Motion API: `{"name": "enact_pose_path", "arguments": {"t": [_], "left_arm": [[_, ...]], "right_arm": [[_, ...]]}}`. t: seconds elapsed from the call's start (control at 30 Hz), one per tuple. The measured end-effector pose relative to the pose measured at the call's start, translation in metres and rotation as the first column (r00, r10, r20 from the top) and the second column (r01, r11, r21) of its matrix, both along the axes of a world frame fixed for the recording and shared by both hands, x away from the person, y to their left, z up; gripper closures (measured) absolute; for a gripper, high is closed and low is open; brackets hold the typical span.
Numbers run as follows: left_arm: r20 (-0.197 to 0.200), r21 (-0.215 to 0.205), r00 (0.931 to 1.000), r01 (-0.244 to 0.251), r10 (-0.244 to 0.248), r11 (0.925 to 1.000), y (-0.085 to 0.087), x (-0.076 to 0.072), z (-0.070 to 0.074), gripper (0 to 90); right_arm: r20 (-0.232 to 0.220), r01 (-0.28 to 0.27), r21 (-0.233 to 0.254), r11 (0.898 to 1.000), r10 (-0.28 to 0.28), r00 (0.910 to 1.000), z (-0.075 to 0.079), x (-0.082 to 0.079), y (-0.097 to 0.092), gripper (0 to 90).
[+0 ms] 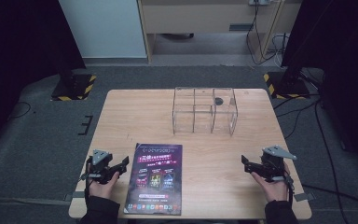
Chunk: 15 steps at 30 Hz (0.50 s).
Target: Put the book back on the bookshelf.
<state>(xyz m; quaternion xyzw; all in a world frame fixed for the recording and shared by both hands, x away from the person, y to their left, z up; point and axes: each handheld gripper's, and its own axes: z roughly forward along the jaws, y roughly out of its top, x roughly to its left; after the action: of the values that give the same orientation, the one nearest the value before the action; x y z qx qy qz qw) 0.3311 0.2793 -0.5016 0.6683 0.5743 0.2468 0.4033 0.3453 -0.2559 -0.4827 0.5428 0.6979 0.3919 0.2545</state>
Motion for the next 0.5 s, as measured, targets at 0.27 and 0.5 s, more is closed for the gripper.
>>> {"name": "enact_pose_path", "arguments": {"t": [0.27,0.5], "left_arm": [[0.009,-0.024,0.9996,0.027,-0.027,0.9993,-0.007,-0.002,0.002,26.5],[0.001,-0.046,0.9993,0.038,-0.038,0.9982,-0.011,-0.002,0.001,26.2]], "right_arm": [[0.009,-0.084,0.009,0.996,0.084,0.9964,0.014,0.003,0.032,9.2],[0.022,-0.119,0.03,0.992,0.119,0.9927,0.025,0.006,0.052,9.6]]}}
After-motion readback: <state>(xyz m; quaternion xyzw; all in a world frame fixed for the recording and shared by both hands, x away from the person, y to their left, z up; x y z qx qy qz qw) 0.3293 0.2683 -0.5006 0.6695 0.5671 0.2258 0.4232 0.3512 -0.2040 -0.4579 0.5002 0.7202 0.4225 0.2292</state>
